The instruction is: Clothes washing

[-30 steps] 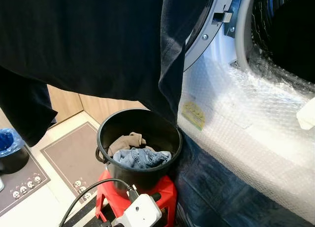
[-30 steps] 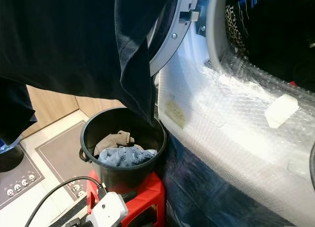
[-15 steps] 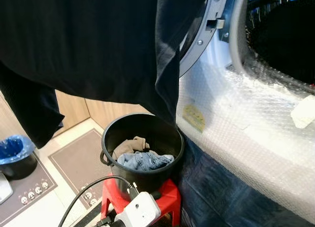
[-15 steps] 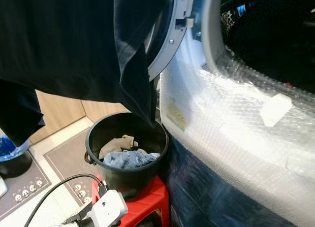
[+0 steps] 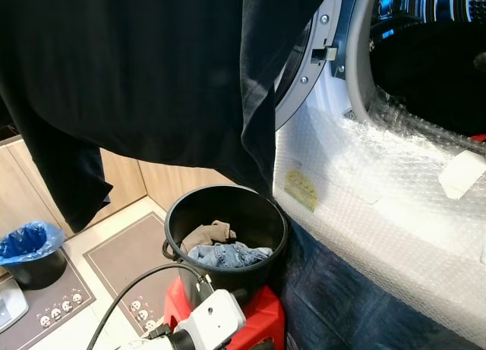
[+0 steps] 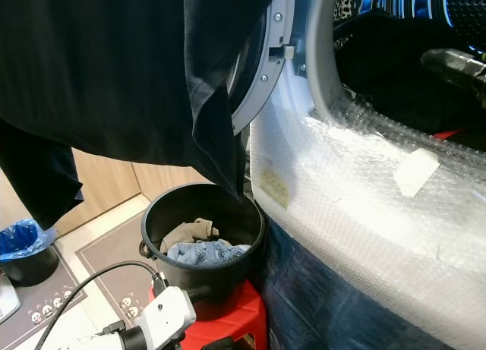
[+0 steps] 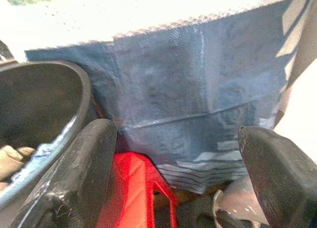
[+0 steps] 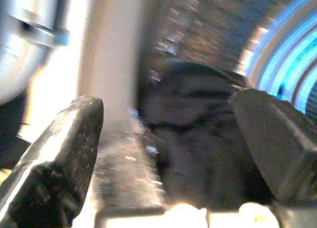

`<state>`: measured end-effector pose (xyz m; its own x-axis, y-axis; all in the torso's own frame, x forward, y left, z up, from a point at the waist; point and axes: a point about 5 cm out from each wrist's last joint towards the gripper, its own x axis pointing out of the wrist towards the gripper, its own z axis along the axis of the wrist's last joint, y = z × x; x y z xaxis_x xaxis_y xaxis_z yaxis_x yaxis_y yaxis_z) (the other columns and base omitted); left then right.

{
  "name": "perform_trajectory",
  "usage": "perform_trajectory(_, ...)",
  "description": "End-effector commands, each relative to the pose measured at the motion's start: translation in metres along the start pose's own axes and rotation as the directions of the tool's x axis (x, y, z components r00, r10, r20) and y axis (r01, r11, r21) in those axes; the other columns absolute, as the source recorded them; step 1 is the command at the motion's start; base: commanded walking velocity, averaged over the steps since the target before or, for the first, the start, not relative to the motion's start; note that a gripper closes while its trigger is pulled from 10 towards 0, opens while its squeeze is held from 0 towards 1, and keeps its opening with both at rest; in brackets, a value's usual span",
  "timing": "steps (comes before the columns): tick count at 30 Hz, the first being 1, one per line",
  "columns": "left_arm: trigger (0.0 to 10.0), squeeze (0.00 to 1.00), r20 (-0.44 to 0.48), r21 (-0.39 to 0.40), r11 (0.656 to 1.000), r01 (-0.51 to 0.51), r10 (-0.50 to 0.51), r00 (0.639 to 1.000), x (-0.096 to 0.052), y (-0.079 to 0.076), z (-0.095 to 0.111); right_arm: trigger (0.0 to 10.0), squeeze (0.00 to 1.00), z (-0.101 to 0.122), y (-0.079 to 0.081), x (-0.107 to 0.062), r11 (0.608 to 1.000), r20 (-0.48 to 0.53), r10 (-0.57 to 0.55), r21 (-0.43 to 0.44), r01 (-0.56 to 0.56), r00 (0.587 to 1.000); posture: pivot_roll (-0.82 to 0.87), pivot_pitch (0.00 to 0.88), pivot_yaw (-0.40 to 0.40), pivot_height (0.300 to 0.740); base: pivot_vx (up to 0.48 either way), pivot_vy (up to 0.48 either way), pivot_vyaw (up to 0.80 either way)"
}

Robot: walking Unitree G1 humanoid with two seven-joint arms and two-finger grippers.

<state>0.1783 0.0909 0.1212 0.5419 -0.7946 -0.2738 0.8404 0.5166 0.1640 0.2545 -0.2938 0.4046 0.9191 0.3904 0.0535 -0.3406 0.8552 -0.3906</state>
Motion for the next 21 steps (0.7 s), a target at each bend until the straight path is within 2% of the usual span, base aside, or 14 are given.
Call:
perform_trajectory(1, 10.0, 0.00, 0.003, 0.024, 0.999, -0.030, 0.030, 1.000, 0.001, 0.006, -0.001, 10.0, 0.00, 0.004, 0.011, -0.008, 0.997, 0.095, 0.069, 0.013, -0.071, 0.993, -0.12, 0.002, -0.009, 0.740, 0.000, 0.000, 0.00)
perform_trajectory(2, 10.0, 0.00, 0.006, 0.026, 0.999, -0.044, 0.044, 0.999, 0.001, 0.008, -0.001, 10.0, 0.00, 0.005, 0.014, -0.009, 0.996, 0.143, 0.087, 0.013, -0.090, 0.986, -0.12, 0.002, -0.009, 0.740, 0.000, 0.000, 0.00)
perform_trajectory(5, 10.0, 0.00, 0.030, 0.008, 0.995, -0.100, 0.100, 0.995, 0.003, 0.017, 0.001, 10.0, 0.00, -0.005, 0.028, -0.011, 0.966, 0.263, 0.183, 0.129, -0.223, 0.947, -0.12, 0.000, -0.006, 0.740, 0.000, 0.000, 0.00)
perform_trajectory(6, 10.0, 0.00, 0.032, 0.017, 0.991, -0.136, 0.135, 0.990, 0.004, 0.022, 0.000, 10.0, 0.00, -0.012, 0.039, -0.013, 0.945, 0.315, 0.225, 0.161, -0.286, 0.922, -0.11, 0.000, -0.005, 0.740, 0.000, 0.000, 0.00)
perform_trajectory(7, 10.0, 0.00, 0.032, 0.017, 0.991, -0.136, 0.135, 0.990, 0.004, 0.022, 0.000, 10.0, 0.00, -0.012, 0.039, -0.013, 0.945, 0.315, 0.225, 0.161, -0.286, 0.922, -0.11, 0.000, -0.005, 0.740, 0.000, 0.000, 0.00)
perform_trajectory(9, 10.0, 0.00, 0.027, 0.017, 0.987, -0.159, 0.159, 0.987, 0.005, 0.027, -0.003, 10.0, 0.00, -0.020, 0.056, -0.013, 0.914, 0.370, 0.284, 0.175, -0.367, 0.885, -0.11, 0.000, -0.004, 0.740, 0.000, 0.000, 0.00)
perform_trajectory(10, 10.0, 0.00, 0.020, 0.025, 0.984, -0.176, 0.175, 0.984, 0.005, 0.029, -0.005, 10.0, 0.00, -0.023, 0.068, -0.015, 0.881, 0.412, 0.337, 0.180, -0.438, 0.847, -0.10, 0.000, -0.003, 0.740, 0.000, 0.000, 0.00)
perform_trajectory(11, 10.0, 0.00, 0.020, 0.025, 0.984, -0.176, 0.175, 0.984, 0.005, 0.029, -0.005, 10.0, 0.00, -0.023, 0.068, -0.015, 0.881, 0.412, 0.337, 0.180, -0.438, 0.847, -0.10, 0.000, -0.003, 0.740, 0.000, 0.000, 0.00)
perform_trajectory(13, 10.0, 0.00, 0.010, 0.050, 0.978, -0.204, 0.204, 0.979, 0.006, 0.035, -0.010, 10.0, 0.00, -0.027, 0.091, -0.018, 0.790, 0.492, 0.427, 0.205, -0.578, 0.759, -0.10, 0.000, -0.004, 0.740, 0.000, 0.000, 0.00)
perform_trajectory(14, 10.0, 0.00, 0.010, 0.050, 0.978, -0.204, 0.204, 0.979, 0.006, 0.035, -0.010, 10.0, 0.00, -0.027, 0.091, -0.018, 0.790, 0.492, 0.427, 0.205, -0.578, 0.759, -0.10, 0.000, -0.004, 0.740, 0.000, 0.000, 0.00)
perform_trajectory(16, 10.0, 0.00, 0.006, 0.060, 0.974, -0.217, 0.217, 0.976, 0.006, 0.037, -0.012, 10.0, 0.00, -0.030, 0.101, -0.019, 0.758, 0.510, 0.460, 0.202, -0.620, 0.727, -0.10, 0.000, -0.003, 0.740, 0.000, 0.000, 0.00)
perform_trajectory(17, 10.0, 0.00, 0.006, 0.075, 0.972, -0.223, 0.224, 0.975, 0.008, 0.039, -0.014, 10.0, 0.00, -0.035, 0.109, -0.020, 0.730, 0.514, 0.481, 0.215, -0.649, 0.710, -0.09, 0.000, -0.003, 0.740, 0.000, 0.000, 0.00)
perform_trajectory(18, 10.0, 0.00, 0.003, 0.090, 0.970, -0.225, 0.226, 0.974, 0.011, 0.040, -0.018, 10.0, 0.00, -0.042, 0.123, -0.021, 0.672, 0.523, 0.527, 0.227, -0.705, 0.670, -0.09, 0.000, -0.003, 0.740, 0.000, 0.000, 0.00)
perform_trajectory(21, 10.0, 0.00, -0.001, 0.095, 0.973, -0.209, 0.210, 0.978, 0.013, 0.039, -0.022, 10.0, 0.00, -0.050, 0.140, -0.020, 0.585, 0.557, 0.547, 0.278, -0.762, 0.624, -0.09, 0.000, -0.002, 0.740, 0.000, 0.000, 0.00)
